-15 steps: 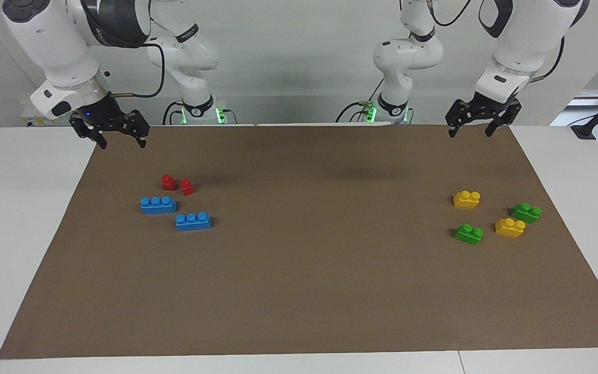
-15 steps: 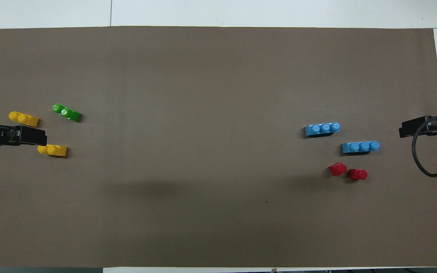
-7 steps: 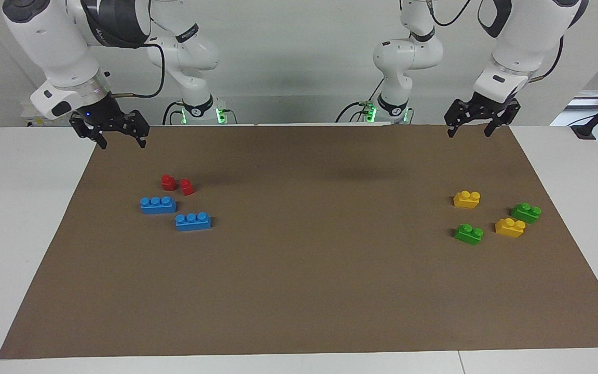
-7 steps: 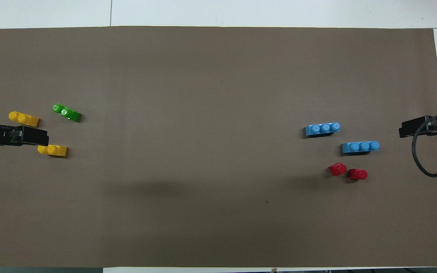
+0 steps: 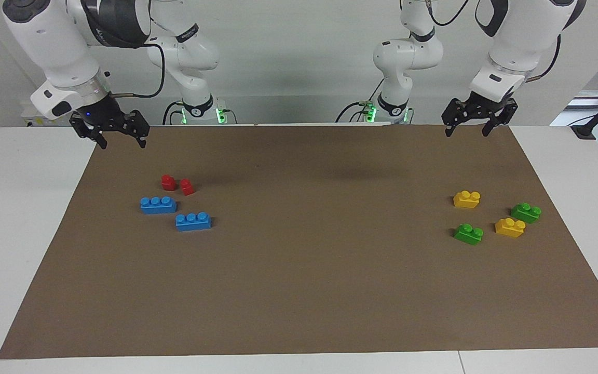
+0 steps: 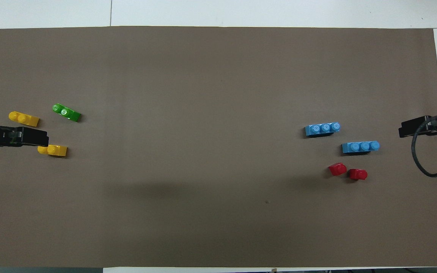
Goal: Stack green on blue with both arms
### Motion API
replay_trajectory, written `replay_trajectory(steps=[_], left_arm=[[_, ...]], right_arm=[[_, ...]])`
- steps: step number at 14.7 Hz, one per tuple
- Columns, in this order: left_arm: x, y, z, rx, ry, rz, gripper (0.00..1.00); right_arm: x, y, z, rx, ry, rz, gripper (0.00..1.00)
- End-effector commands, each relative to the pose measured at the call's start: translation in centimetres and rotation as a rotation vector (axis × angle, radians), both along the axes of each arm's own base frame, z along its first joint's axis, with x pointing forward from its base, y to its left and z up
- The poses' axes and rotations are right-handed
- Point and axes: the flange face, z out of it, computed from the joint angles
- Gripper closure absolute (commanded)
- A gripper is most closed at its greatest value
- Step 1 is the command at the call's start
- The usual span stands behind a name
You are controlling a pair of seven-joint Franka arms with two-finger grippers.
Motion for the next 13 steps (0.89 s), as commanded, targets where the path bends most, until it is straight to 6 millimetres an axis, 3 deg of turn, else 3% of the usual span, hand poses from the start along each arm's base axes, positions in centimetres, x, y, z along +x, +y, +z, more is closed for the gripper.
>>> replay_trajectory(steps=[1,4,7,10,13], left_arm=[[-0.9,0.6,-1.5,-0.03,-0.038,0.084,0.0],[-0.1,2.2,-3.1,-0.079,-0.04,0.174,0.0],[0.9,3.8,-5.9,-0.1,-0.062,0.22,0.0],[1.9,5.8,-8.6,-0.101,-0.076,0.264,0.0],[4.5,6.3,-11.8,-0.112,-0.089,0.419,0.0]], right_arm=[[0.1,-0.1,0.2,-0.011,-0.008,0.021,0.0],[0.1,-0.8,-0.1,-0.01,-0.021,0.027,0.0],[1.2,-1.1,-0.6,-0.016,-0.096,-0.002,0.0],[2.3,-1.3,-1.8,-0.01,-0.095,-0.402,0.0],[4.4,-1.5,-3.3,0.069,-0.056,-0.742,0.0]])
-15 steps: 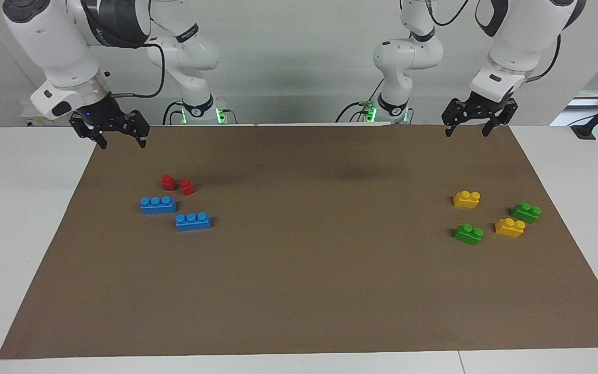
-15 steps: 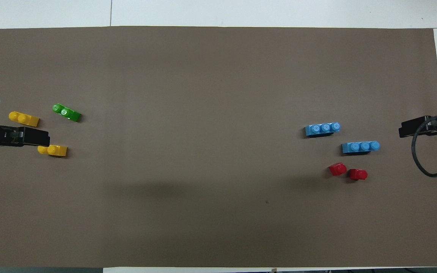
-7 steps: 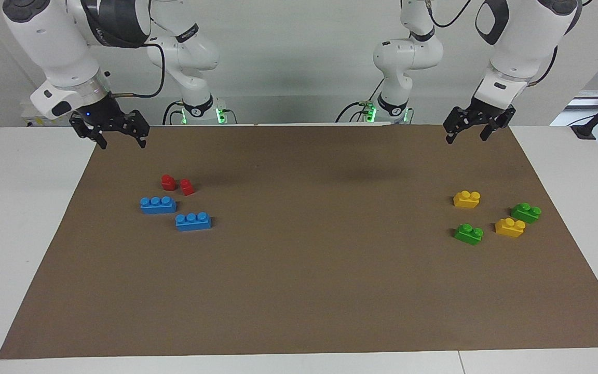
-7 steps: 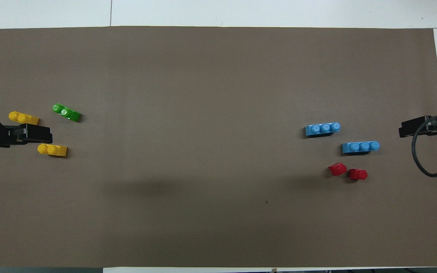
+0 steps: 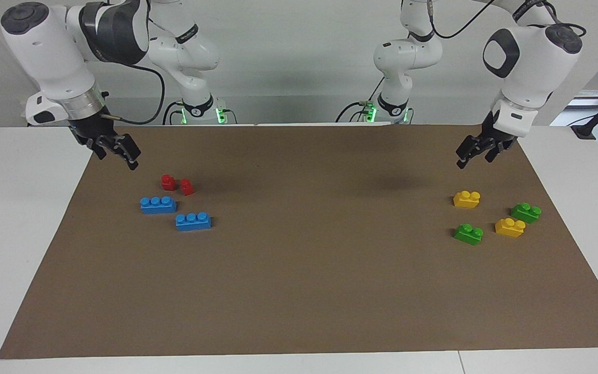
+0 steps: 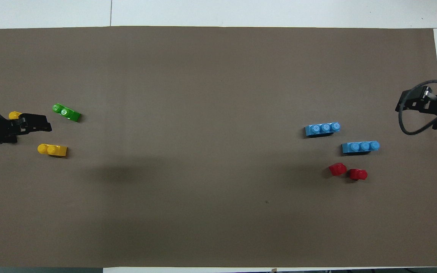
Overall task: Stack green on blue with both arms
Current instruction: 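Move the left gripper over the green brick while the right gripper reaches the blue brick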
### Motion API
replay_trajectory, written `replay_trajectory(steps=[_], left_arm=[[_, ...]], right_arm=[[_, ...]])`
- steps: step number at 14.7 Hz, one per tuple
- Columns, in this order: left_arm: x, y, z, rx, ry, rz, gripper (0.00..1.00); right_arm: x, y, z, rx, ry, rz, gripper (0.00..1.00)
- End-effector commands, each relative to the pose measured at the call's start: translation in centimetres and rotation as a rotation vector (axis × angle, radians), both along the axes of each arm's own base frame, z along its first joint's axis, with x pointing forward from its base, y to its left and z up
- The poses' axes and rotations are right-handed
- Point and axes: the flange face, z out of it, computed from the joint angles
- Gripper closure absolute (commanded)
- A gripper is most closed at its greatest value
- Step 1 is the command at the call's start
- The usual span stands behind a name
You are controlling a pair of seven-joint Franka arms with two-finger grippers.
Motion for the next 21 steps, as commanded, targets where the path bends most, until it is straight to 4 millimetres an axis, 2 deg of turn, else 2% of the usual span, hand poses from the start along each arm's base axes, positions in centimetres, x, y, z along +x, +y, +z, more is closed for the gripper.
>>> replay_trajectory(steps=[1,4,6,7,10,13,16,18,21], left_arm=[[2.1,0.4,-3.3,-0.028,-0.003,0.127,0.0],[3.4,1.0,-6.4,-0.026,0.027,0.156,0.0],[4.7,1.7,-7.9,-0.034,0.019,0.284,0.0],[5.7,1.9,-8.5,-0.041,0.028,0.355,0.0],[7.2,2.4,-9.8,-0.041,0.014,0.555,0.0],[8.8,3.4,-12.0,-0.046,0.032,0.618,0.0],[11.3,4.1,-14.2,-0.018,0.051,0.706,0.0],[11.7,4.4,-16.1,-0.002,0.063,0.724,0.0],[12.4,4.7,-17.0,-0.007,0.057,0.768,0.0]], right_arm=[[2.2,-1.0,-1.1,0.071,0.018,-0.252,0.0],[4.0,-0.9,-3.5,0.202,0.102,-0.548,0.0],[5.5,-0.7,-4.4,0.261,0.137,-0.675,0.0],[5.7,-0.5,-5.0,0.281,0.15,-0.7,0.0],[6.5,-0.5,-8.9,0.286,0.212,-0.724,0.0],[7.0,-0.2,-10.5,0.29,0.22,-0.734,0.0],[6.6,-0.1,-14.3,0.294,0.288,-0.756,0.0],[6.1,-0.2,-15.8,0.309,0.311,-0.782,0.0],[6.3,-0.5,-17.6,0.323,0.324,-0.815,0.0]])
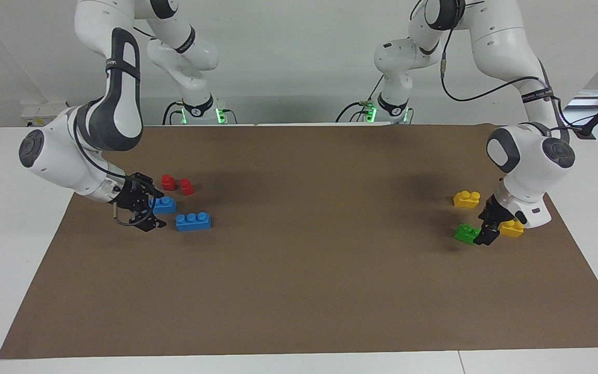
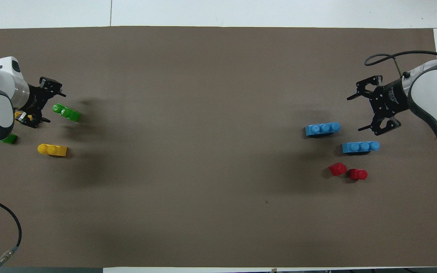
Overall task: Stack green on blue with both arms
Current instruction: 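Move the left gripper over the green brick while the right gripper reaches the blue brick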
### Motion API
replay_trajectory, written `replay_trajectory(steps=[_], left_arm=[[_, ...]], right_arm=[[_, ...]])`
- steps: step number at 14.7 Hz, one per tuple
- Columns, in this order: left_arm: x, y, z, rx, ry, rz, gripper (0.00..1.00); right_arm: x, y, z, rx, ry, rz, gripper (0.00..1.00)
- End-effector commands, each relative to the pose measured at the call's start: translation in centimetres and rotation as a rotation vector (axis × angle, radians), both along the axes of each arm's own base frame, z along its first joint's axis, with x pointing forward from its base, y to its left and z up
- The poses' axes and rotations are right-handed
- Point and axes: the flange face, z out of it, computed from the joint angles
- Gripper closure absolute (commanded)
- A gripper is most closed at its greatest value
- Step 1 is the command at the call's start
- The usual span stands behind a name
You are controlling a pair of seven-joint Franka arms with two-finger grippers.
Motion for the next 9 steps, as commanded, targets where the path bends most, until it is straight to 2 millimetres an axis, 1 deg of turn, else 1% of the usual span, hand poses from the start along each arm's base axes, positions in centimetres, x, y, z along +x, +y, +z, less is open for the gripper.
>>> replay_trajectory(steps=[1,4,5,7,9], left_arm=[[0.9,0.4,-0.8,0.026,-0.005,0.037,0.0],[0.5,0.6,-1.7,0.034,-0.011,0.062,0.0],[0.3,1.0,-2.2,0.034,-0.014,0.076,0.0],[-0.2,0.9,-3.2,0.033,-0.037,0.1,0.0],[-0.4,0.7,-3.5,0.032,-0.042,0.101,0.0]], right_arm=[[0.0,-0.4,-1.4,0.019,-0.006,-0.069,0.0],[0.0,-0.2,-2.7,0.033,-0.013,-0.105,0.0],[-0.2,-0.1,-3.3,0.028,-0.014,-0.11,0.0],[-1.0,0.0,-4.6,0.019,-0.01,-0.12,0.0],[-1.4,0.3,-5.1,0.017,-0.01,-0.118,0.0]])
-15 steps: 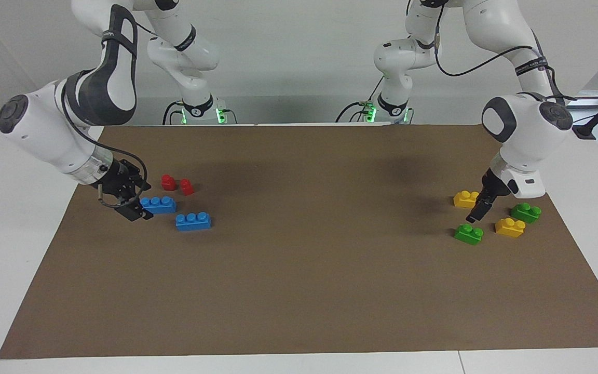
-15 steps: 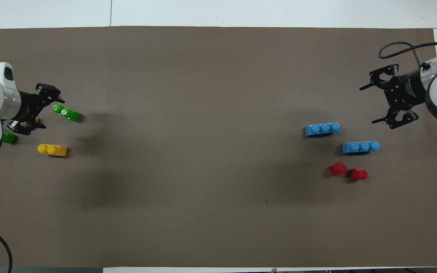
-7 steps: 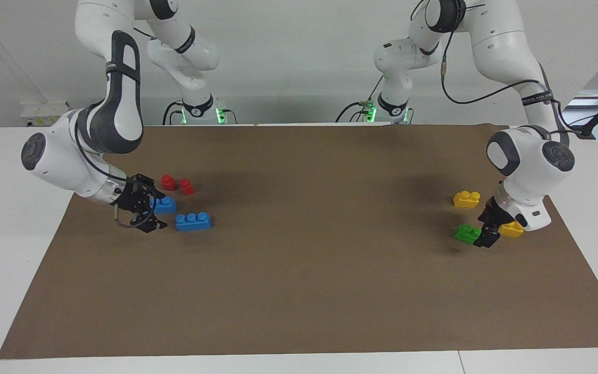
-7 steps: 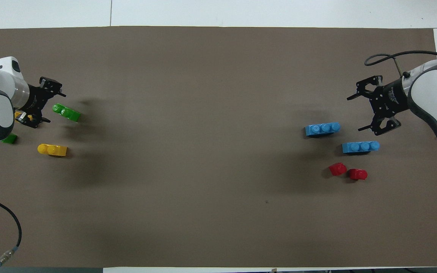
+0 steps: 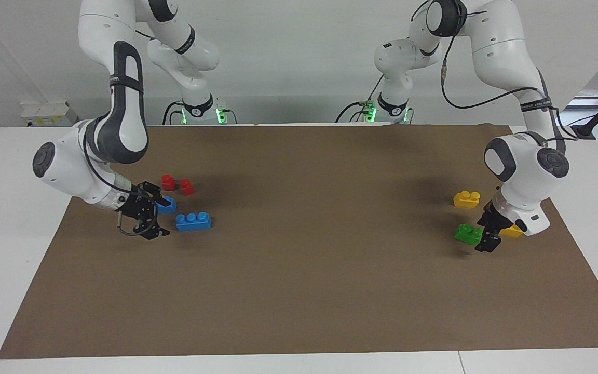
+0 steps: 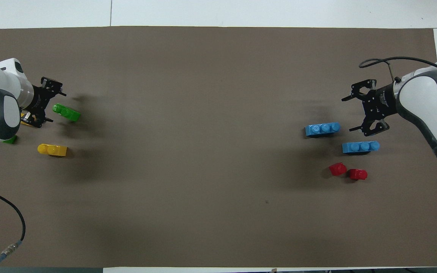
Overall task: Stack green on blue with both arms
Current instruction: 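Move the left gripper over the green brick while the right gripper reaches the blue brick, then grasp the green brick with the left gripper while the right gripper grasps the blue brick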
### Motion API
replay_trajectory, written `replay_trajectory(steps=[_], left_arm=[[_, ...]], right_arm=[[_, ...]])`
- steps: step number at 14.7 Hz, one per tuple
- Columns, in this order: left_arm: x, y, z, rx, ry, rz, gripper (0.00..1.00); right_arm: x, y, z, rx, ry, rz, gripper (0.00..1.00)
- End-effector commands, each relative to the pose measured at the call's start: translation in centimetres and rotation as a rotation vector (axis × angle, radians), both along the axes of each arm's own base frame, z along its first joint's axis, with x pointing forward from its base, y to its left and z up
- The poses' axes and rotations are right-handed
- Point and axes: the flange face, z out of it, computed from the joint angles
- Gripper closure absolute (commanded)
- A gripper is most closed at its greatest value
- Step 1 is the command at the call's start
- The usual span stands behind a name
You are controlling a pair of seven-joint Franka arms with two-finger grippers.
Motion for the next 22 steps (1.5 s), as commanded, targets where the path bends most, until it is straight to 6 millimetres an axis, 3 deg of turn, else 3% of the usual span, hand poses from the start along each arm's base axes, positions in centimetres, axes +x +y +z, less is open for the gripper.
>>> replay_trajectory(steps=[1,12,13,14,17,18,22], left_arm=[[-0.5,0.1,-0.6,0.013,-0.015,0.021,0.0],[-0.4,-0.8,-0.5,0.011,-0.017,0.031,0.0],[-0.5,-0.8,-0.6,0.011,-0.017,0.031,0.07],[-0.4,-0.7,-0.5,0.011,-0.018,0.033,0.24],[-0.4,-0.6,-0.5,0.011,-0.02,0.031,0.96],[-0.3,-0.6,-0.3,0.012,-0.024,0.03,1.0],[-0.1,-0.8,-0.2,0.013,-0.037,0.023,1.0]], right_arm=[[-1.0,0.5,-0.8,0.005,-0.005,-0.024,0.0],[-2.7,0.8,-3.4,-0.009,-0.013,0.0,0.0],[-2.9,0.8,-3.6,-0.012,-0.021,0.002,0.0],[-3.3,0.7,-4.1,-0.015,-0.026,0.002,0.0],[-3.1,1.0,-4.2,0.0,-0.046,-0.026,0.0],[-3.1,1.9,-4.3,-0.001,-0.048,-0.012,0.0],[-3.4,2.1,-4.9,-0.007,-0.055,-0.022,0.0]])
